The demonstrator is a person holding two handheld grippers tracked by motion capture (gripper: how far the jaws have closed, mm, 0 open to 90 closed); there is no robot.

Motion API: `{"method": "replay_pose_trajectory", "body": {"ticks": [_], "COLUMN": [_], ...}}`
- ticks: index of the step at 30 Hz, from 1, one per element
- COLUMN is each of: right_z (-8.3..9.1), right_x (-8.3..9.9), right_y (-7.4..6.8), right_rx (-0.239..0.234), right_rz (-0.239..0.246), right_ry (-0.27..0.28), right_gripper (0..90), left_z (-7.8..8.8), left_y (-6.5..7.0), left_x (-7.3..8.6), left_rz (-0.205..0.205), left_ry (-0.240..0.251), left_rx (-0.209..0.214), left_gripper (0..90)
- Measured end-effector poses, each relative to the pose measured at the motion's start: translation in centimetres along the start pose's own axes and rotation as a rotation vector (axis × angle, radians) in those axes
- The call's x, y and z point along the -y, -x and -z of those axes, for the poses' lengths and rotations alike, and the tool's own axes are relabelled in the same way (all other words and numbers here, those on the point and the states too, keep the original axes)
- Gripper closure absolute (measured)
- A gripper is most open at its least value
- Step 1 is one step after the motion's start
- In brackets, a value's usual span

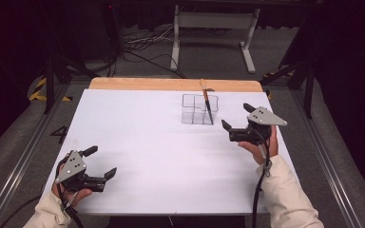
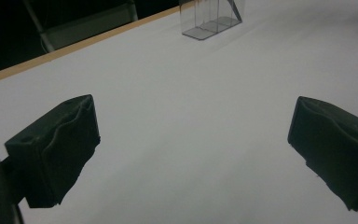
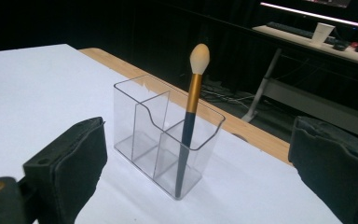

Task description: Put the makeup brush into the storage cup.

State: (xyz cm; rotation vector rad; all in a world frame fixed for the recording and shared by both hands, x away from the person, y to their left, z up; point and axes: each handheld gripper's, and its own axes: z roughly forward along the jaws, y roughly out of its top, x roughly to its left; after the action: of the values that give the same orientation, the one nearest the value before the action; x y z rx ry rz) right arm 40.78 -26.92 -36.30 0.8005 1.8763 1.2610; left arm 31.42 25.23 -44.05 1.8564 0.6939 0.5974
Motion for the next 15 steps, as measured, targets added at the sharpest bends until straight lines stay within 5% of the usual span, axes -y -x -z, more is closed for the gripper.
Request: {"method": "replay_pose_trajectory", "body": {"ticks": [15], "right_z": [2.8], "right_x": [1.7], "right_y": [0.1], "right_rx": [0.02], "right_rz": [-0.033], "right_ry": [0.028], "right_gripper": [6.8], "left_z": [0.2], "left_y": [0.1], "left_x": [-0.1], "left_rz": [0.001], "left_ry": [0.008], "left_rx": [0.003], "left_gripper": [2.7]}}
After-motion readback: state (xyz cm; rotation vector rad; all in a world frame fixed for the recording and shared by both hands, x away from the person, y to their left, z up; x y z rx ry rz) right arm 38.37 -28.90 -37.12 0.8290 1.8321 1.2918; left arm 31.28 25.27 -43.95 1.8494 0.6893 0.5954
